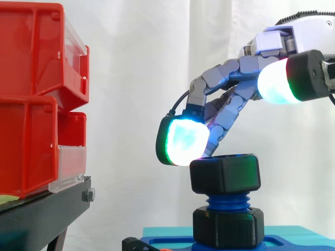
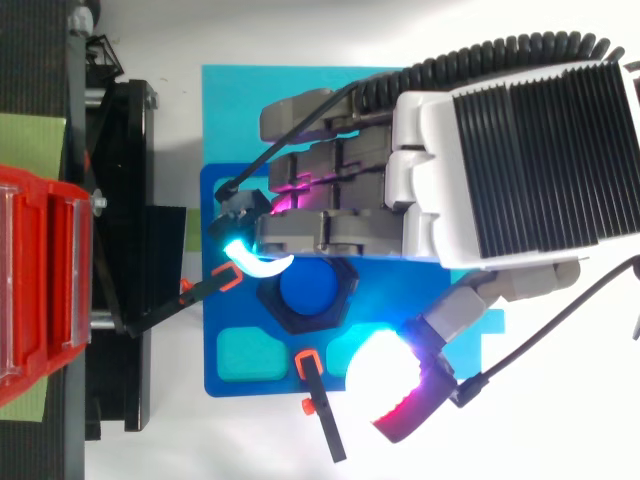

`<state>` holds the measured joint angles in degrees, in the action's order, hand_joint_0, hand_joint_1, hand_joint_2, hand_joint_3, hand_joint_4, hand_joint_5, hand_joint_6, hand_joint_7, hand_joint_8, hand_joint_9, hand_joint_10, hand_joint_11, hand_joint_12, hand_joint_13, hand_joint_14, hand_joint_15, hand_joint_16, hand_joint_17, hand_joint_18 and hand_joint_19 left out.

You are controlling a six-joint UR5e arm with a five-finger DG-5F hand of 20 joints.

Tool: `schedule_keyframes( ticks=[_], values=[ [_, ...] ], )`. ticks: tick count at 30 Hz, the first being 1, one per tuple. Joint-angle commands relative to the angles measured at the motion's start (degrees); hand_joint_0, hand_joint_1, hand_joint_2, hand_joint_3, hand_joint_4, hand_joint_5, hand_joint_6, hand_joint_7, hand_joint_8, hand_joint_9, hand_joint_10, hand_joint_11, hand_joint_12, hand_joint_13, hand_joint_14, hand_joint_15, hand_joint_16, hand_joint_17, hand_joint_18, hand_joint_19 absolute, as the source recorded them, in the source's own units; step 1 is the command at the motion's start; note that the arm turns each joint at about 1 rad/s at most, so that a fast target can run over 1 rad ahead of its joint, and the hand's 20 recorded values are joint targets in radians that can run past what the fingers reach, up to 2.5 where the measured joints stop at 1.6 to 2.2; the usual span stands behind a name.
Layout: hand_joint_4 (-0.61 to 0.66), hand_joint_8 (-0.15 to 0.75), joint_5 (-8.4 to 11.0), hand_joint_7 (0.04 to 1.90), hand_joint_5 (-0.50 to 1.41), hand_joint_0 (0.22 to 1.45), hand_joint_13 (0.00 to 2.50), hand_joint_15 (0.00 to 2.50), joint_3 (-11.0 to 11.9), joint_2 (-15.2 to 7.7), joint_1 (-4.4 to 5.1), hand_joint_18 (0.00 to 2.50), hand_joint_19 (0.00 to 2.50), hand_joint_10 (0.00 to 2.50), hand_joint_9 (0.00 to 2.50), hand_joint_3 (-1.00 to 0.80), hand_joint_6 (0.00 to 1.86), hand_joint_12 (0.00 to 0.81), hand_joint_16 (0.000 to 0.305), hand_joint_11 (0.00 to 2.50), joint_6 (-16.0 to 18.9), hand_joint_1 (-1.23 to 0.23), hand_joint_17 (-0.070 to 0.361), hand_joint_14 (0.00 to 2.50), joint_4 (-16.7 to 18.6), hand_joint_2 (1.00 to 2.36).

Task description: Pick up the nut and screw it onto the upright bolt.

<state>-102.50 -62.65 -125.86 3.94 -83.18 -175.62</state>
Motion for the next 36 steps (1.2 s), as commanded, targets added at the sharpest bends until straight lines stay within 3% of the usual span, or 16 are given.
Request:
schedule_keyframes(
  ticks=[1, 8, 11, 14, 19, 21, 29, 36],
  values=[
    [0.24, 0.216, -0.16, 1.09, -0.04, 0.51, 0.72, 0.0, -0.02, 0.0, -0.43, 0.42, 0.01, 0.0, 0.78, -0.5, 0.5, 0.209, 0.023, 0.0, -0.41, -0.2, 0.051, 0.0, -0.51, 1.0],
    [0.19, 0.237, -0.34, 1.49, 0.02, 0.52, 0.82, 0.0, -0.02, 0.0, -1.75, 0.54, 0.04, 0.0, 0.91, -0.5, 0.5, 0.195, 0.018, 0.0, -1.29, -0.23, 0.041, 0.0, -1.74, 1.0],
    [0.17, 0.241, -0.42, 1.57, 0.03, 0.53, 0.87, 0.0, -0.02, 0.0, -2.1, 0.59, 0.05, 0.0, 0.98, -0.5, 0.5, 0.183, 0.017, 0.0, -1.29, -0.24, 0.037, 0.0, -2.09, 1.0],
    [0.14, 0.241, -0.51, 1.6, 0.05, 0.53, 0.91, 0.0, 0.07, 0.0, -2.45, 0.67, 0.08, 0.0, 1.04, -0.5, 0.5, 0.172, 0.015, 0.0, -1.29, -0.25, 0.034, 0.0, -2.18, 1.0],
    [0.11, 0.239, -0.51, 1.46, 0.06, 0.54, 0.99, 0.0, -0.02, 0.0, -2.71, 0.76, 0.11, 0.0, 1.15, -0.5, 0.55, 0.148, 0.012, 0.0, -1.29, -0.26, 0.027, 0.0, -2.18, 1.0],
    [0.13, 0.243, -0.51, 1.56, 0.07, 0.54, 0.99, 0.0, -0.02, 0.0, -2.71, 0.76, 0.11, 0.0, 1.16, -0.5, 0.51, 0.151, 0.012, 0.0, -1.29, -0.26, 0.028, 0.0, -1.92, 1.0],
    [0.25, 0.236, -0.51, 1.02, -0.04, 0.52, 0.9, 0.0, 0.07, 0.09, -2.1, 0.64, 0.09, 0.0, 1.0, -0.5, 0.5, 0.179, 0.017, 0.0, -1.11, -0.25, 0.039, 0.0, 0.19, 1.0],
    [0.2, 0.213, -0.34, 0.7, -0.09, 0.52, 0.84, 0.0, 0.07, 0.0, -1.13, 0.59, 0.08, 0.0, 0.94, -0.5, 0.5, 0.185, 0.02, 0.0, -0.49, -0.25, 0.044, 0.0, 1.69, 1.0]
  ],
)
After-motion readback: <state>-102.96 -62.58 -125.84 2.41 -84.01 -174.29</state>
